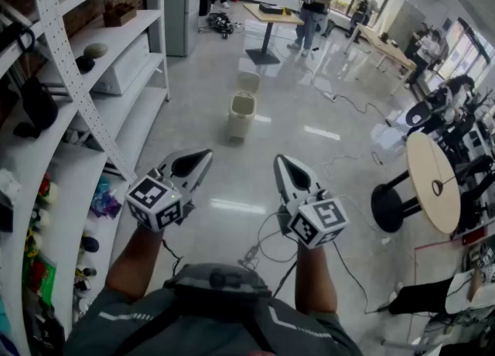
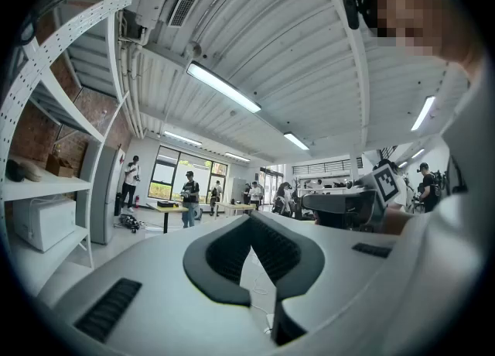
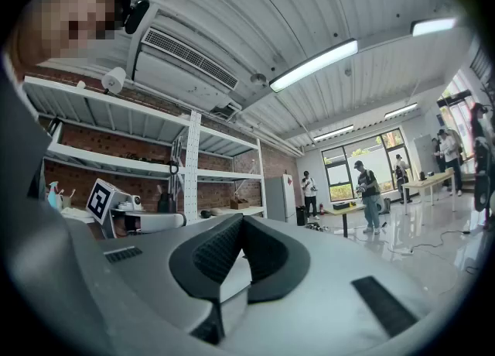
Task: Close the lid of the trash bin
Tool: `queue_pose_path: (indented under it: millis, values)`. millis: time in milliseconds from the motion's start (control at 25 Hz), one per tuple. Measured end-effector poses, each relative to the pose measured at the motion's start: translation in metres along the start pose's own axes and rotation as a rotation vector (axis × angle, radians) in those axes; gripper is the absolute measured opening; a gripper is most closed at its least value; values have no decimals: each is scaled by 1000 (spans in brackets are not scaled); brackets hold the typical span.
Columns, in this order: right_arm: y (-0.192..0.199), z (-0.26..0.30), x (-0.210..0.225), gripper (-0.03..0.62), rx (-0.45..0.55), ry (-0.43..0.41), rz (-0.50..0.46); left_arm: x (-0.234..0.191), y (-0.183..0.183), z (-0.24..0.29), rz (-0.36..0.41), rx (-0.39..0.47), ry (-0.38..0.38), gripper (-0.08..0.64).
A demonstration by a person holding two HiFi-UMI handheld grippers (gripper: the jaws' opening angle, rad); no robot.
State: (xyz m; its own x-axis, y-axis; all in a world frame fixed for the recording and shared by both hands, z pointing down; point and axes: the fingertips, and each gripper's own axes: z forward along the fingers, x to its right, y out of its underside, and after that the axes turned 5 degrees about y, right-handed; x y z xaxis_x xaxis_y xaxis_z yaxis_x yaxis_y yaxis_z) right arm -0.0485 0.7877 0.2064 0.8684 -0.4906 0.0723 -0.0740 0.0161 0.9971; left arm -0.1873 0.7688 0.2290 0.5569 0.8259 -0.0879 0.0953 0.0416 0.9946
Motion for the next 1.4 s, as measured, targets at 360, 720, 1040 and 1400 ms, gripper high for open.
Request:
queue_pose_path:
  millis: [360, 720, 1040, 1400]
  values:
    - [6, 12, -1, 8, -21, -29, 4, -6, 5, 7, -13, -9, -15, 0]
    - [8, 8, -1, 11, -19, 12, 48, -4, 4, 7, -29, -9, -7, 0]
    - [5, 10, -15, 11, -1, 4, 53, -7, -1, -3, -36, 10, 1, 0]
    - [14, 31, -46, 11, -8, 46, 42, -26, 5, -25, -66, 22, 60, 0]
